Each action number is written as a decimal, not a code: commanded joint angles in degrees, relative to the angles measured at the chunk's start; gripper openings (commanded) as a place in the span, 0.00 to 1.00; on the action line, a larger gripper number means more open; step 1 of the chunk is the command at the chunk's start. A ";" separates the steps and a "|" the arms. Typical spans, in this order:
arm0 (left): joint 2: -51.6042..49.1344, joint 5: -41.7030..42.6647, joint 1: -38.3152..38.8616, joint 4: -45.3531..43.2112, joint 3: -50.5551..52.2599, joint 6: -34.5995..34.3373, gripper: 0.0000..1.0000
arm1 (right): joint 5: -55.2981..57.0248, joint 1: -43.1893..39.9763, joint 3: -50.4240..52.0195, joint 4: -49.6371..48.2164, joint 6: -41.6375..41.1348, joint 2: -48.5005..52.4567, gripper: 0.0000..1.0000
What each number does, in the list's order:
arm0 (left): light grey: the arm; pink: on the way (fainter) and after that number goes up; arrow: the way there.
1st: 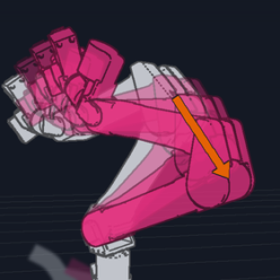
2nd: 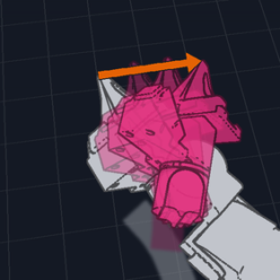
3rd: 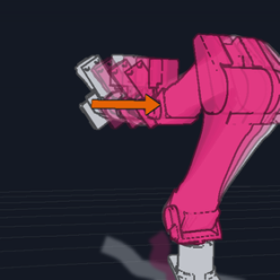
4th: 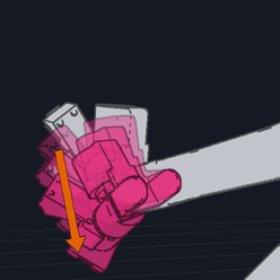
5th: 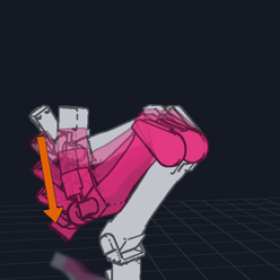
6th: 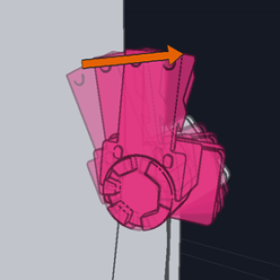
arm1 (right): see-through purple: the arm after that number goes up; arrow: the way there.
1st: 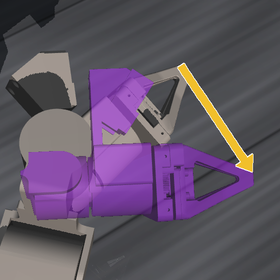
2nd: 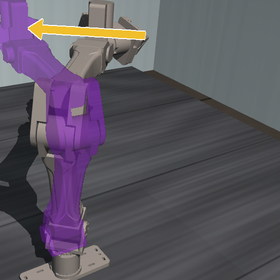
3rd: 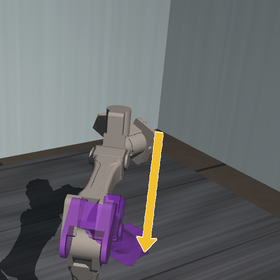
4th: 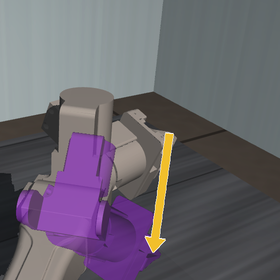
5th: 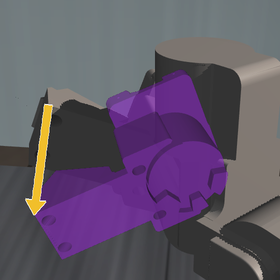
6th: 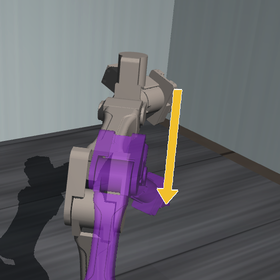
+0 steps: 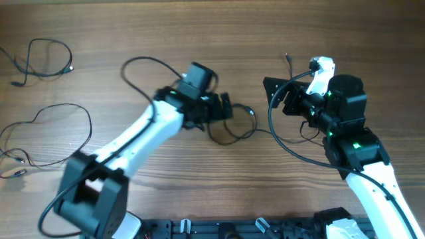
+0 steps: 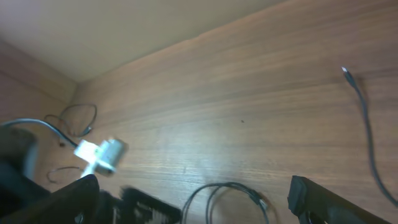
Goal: Untangle cables
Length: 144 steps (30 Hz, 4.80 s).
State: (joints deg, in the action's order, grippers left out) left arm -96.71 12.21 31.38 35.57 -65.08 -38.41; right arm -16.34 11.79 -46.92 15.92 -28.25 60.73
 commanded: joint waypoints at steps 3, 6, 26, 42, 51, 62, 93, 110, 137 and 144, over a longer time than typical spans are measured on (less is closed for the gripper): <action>-3.76 -7.28 5.14 3.48 0.31 -10.62 0.99 | 2.60 -0.24 -0.79 4.76 -0.37 0.66 1.00; -3.89 -7.37 5.53 5.86 0.31 -15.56 0.99 | 4.44 -0.24 -0.72 8.13 -0.39 0.96 1.00; -15.10 -3.67 7.30 4.68 -2.40 -23.78 0.99 | 4.76 -0.24 -0.63 11.65 -0.42 1.01 1.00; -23.52 -4.96 7.34 13.66 -8.44 -23.39 0.99 | 4.76 -0.24 -0.63 11.67 -0.42 1.01 1.00; -25.14 -3.04 4.90 13.77 -8.46 -22.29 0.99 | 4.76 -0.24 -0.63 11.67 -0.39 1.01 1.00; -26.75 -3.37 4.61 15.13 -9.31 -17.25 0.94 | 4.76 -0.24 -0.63 11.65 -0.42 1.01 1.00; -20.52 -30.34 -14.91 29.55 -23.82 -8.35 0.04 | 4.76 -0.24 -0.63 11.65 -0.42 1.01 1.00; -17.70 -36.15 -37.05 10.86 -42.95 10.99 0.04 | 4.76 -0.24 -0.63 11.63 -0.39 1.62 1.00; -17.09 -11.87 -44.98 2.10 -54.07 33.20 0.04 | 4.76 -0.24 -0.63 11.63 -0.39 6.58 1.00; -17.09 -7.61 -43.76 3.23 -54.07 34.14 0.04 | 4.76 -0.24 -0.63 11.61 -0.42 6.99 1.00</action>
State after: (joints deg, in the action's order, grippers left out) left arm -114.74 -0.54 -13.37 38.61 -118.26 -5.74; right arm -12.75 11.79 -46.94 27.66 -28.42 67.18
